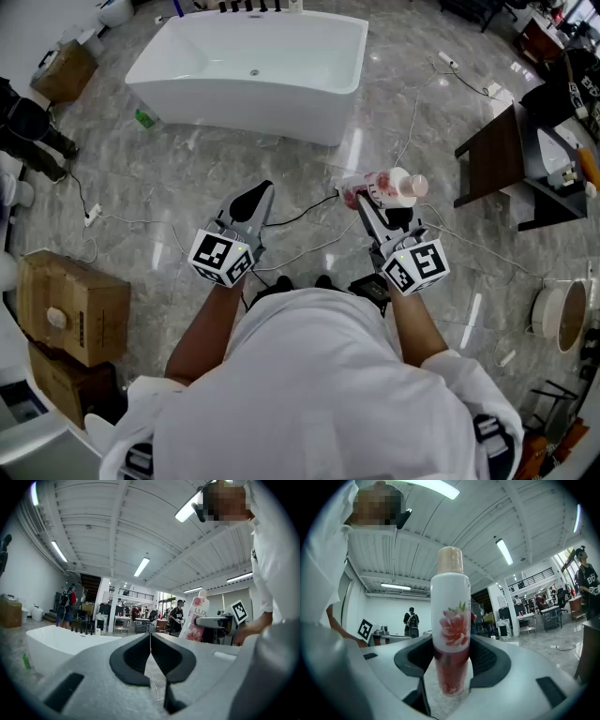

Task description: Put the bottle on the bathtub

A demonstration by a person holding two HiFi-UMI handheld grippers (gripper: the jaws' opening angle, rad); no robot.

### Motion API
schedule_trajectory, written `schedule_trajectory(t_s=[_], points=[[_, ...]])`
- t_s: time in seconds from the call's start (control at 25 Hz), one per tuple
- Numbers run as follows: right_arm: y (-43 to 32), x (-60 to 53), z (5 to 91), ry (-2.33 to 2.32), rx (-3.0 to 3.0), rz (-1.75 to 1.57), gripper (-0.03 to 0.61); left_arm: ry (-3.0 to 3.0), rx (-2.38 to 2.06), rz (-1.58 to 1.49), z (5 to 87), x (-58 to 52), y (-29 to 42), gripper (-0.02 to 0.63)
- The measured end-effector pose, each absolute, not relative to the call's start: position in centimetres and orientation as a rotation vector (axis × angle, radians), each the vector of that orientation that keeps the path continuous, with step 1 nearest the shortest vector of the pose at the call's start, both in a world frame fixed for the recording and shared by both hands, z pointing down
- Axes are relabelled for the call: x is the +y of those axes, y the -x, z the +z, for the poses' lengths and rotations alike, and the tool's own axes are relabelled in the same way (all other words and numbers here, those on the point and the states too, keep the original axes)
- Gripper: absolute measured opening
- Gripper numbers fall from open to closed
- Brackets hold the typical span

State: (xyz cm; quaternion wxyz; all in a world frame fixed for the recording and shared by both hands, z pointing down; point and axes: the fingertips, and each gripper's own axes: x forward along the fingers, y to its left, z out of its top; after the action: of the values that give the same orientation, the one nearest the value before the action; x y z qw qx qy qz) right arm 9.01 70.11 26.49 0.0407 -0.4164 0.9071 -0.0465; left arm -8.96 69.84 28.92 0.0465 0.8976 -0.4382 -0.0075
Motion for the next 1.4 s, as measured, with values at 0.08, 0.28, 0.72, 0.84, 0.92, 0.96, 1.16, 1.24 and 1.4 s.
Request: schedule_trajectory(t_s=[0.08,0.28,0.72,0.84,0.92,0.96,1.16,1.24,1.4], points=[[-9.3,69.9,26.5,1.284,2.771,-0.140,0.224,-2.744,-1.318,-0.020,28.9,69.6,8.9,0.017],[-10.1,69.6,26.5,1.279,2.758,-0.132,0.224,-2.733,-1.293,-0.042,28.7,69.6,9.2,0.017],[-13.5,68.9,26.9,1.253,2.757,-0.124,0.224,-2.701,-1.303,-0.109,28.6,68.8,7.3,0.017],[-15.2,68.7,27.3,1.260,2.731,-0.131,0.224,-2.703,-1.285,-0.134,28.8,68.8,6.6,0.017],[-15.9,68.4,27.6,1.269,2.717,-0.146,0.224,-2.687,-1.298,-0.120,29.3,68.6,6.3,0.017],[-16.1,68.2,27.8,1.271,2.714,-0.161,0.224,-2.675,-1.302,-0.112,29.5,68.6,6.3,0.017],[-16.6,65.7,29.6,1.301,2.705,-0.242,0.224,-2.646,-1.281,-0.085,31.3,67.0,6.4,0.017],[-16.5,64.2,30.0,1.310,2.696,-0.262,0.224,-2.645,-1.268,-0.078,31.9,65.7,6.6,0.017],[-16.1,60.7,30.3,1.329,2.691,-0.291,0.224,-2.621,-1.269,-0.083,32.6,62.0,7.3,0.017]])
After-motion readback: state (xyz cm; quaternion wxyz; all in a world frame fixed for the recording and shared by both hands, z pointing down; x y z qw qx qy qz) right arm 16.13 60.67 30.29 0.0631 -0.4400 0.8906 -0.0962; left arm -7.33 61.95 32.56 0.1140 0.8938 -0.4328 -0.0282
